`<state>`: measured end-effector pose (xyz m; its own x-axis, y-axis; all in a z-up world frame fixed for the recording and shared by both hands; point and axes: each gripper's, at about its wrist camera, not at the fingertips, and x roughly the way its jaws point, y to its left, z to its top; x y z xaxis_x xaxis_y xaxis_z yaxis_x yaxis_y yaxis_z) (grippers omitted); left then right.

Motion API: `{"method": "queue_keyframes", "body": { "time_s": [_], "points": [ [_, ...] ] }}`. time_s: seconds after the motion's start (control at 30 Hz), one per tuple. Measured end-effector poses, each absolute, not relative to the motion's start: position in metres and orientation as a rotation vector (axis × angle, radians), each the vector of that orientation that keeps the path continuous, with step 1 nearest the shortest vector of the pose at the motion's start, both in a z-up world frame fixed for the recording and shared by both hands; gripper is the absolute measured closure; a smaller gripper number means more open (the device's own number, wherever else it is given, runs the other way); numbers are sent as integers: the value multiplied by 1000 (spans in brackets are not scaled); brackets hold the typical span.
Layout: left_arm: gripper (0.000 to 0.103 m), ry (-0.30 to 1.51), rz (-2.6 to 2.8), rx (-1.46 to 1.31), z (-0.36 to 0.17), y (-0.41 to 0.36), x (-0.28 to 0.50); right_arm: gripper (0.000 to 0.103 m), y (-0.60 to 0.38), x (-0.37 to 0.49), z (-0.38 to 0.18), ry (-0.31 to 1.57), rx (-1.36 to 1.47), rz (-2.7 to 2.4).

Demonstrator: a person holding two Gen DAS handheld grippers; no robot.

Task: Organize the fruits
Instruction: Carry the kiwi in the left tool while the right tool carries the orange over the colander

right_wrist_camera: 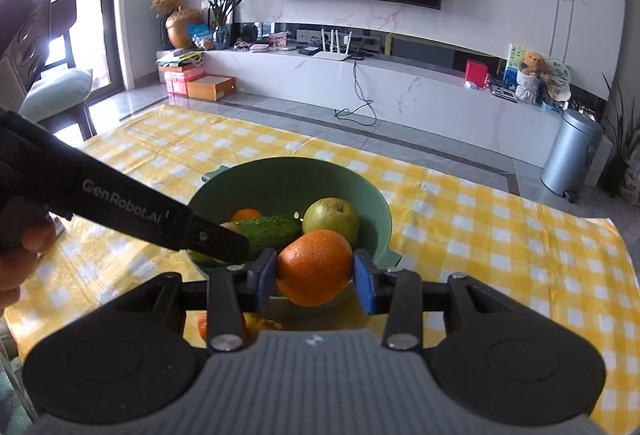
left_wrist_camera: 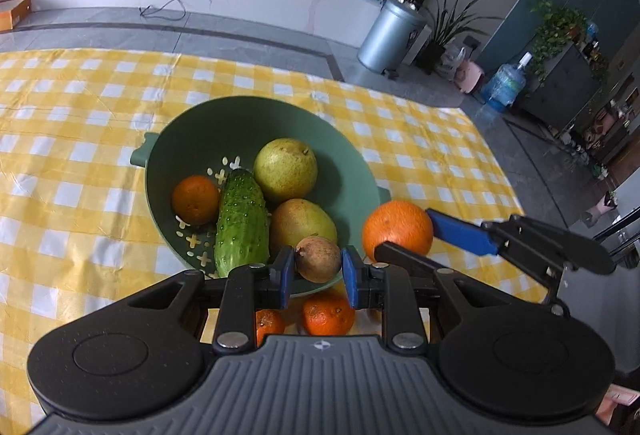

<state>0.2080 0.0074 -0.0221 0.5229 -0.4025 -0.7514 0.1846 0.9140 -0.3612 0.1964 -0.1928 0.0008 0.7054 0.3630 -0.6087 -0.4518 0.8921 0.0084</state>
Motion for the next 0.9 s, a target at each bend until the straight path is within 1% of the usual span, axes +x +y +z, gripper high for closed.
{"method": "queue_keyframes", "body": {
  "time_s": [0.27, 0.43, 0.9],
  "points": [
    [75, 1038, -321, -262, -36, 10, 222, 64, -191, 217, -10, 697, -156, 532],
    [75, 1056, -361, -253, -36, 13, 228, 64, -191, 229, -15, 736, -121, 581],
    [75, 1079, -350, -37, -22, 8, 236, 64, -182, 253, -21, 854, -52, 718]
  ]
}}
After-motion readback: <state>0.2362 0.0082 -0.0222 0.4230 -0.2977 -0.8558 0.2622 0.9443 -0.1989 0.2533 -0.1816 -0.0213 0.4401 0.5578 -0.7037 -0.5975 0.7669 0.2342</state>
